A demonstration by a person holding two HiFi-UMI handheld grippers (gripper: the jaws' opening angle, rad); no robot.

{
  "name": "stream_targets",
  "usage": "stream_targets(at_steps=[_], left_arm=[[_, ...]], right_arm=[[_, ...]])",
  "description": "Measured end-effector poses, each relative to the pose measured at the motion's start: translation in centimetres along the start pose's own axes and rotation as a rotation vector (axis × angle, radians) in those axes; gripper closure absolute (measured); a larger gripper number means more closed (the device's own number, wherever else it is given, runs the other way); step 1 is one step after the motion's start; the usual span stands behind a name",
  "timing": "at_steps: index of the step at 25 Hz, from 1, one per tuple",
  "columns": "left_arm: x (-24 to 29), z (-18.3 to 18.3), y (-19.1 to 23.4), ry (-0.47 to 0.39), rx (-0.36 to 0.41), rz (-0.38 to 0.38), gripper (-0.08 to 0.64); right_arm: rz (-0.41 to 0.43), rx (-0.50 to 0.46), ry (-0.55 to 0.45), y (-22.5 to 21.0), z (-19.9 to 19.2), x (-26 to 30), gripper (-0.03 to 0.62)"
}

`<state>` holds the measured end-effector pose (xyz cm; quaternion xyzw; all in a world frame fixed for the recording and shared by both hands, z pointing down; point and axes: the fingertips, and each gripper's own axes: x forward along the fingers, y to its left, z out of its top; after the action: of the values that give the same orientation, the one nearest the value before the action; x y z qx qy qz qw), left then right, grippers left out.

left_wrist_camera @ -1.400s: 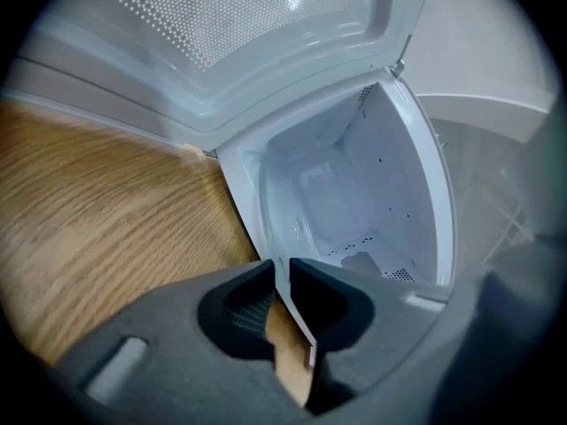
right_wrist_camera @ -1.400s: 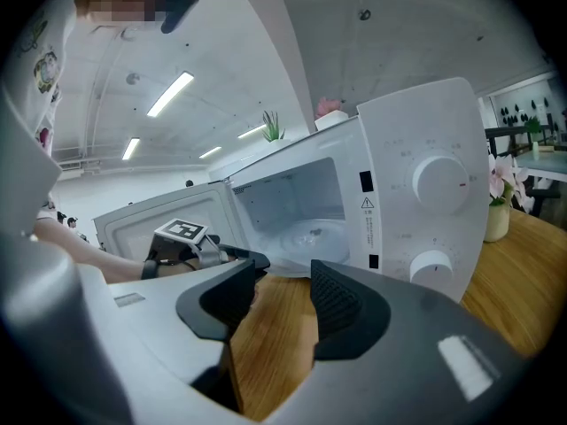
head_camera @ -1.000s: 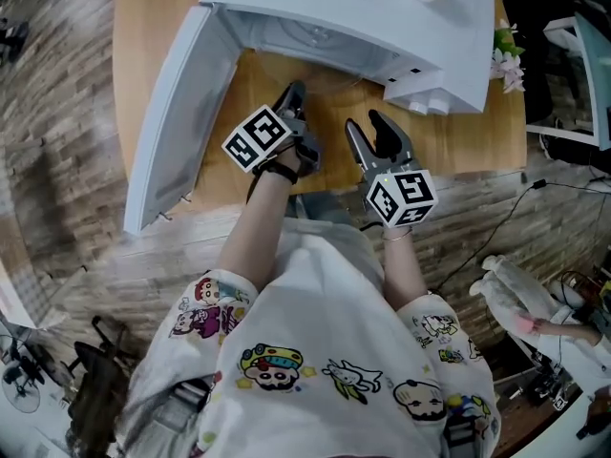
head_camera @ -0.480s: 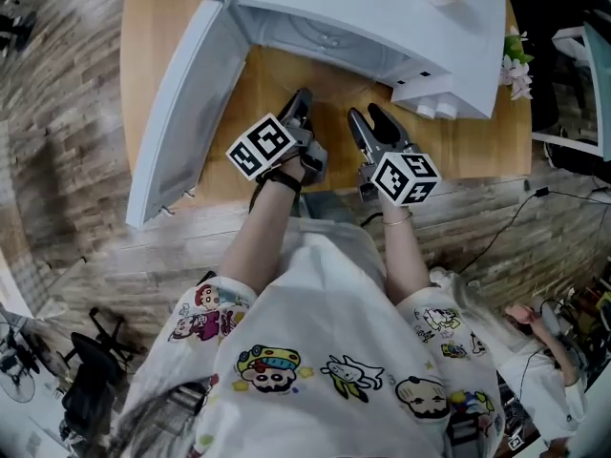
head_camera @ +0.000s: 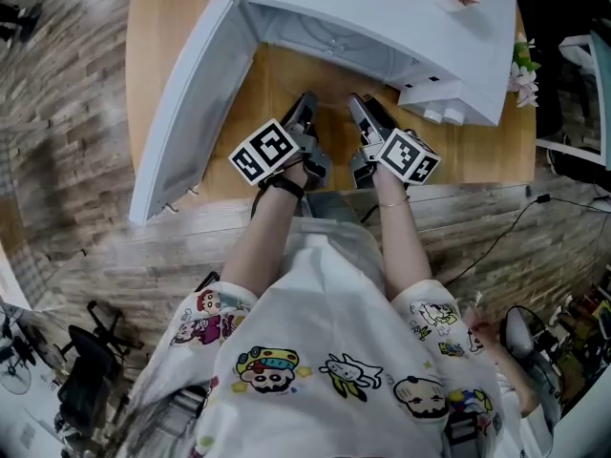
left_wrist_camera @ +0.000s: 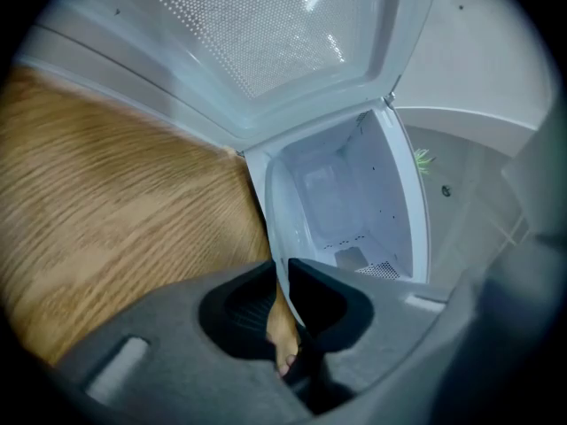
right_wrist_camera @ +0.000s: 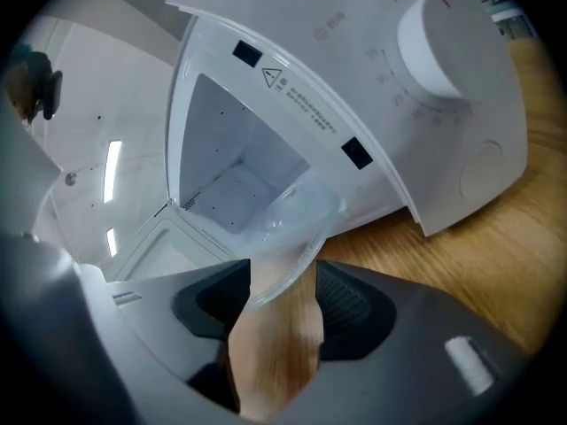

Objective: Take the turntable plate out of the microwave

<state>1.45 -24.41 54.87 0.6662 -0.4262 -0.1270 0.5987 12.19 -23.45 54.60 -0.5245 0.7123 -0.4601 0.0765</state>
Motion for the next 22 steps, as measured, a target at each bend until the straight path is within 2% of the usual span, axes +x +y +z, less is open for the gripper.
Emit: stream_targets(at_steps=[8, 16, 22], left_arm=[[-0.2, -0.1, 0.1, 0.004, 0.0, -0.003, 0.517], [-0.2, 0.5, 0.1, -0.009, 0.023, -0.002, 0.507], [0.2, 3.0, 1.3, -0.064, 0.005, -0.001, 0.438]], right_arm=[[0.045, 0.13, -0.022, 0.5, -0.2, 2.6, 0.372], [0.032, 0.166, -0.068, 0.2, 0.5, 3.8, 0.43], [0.062, 0.168, -0.093, 0.6, 1.0, 3.6, 0.471]])
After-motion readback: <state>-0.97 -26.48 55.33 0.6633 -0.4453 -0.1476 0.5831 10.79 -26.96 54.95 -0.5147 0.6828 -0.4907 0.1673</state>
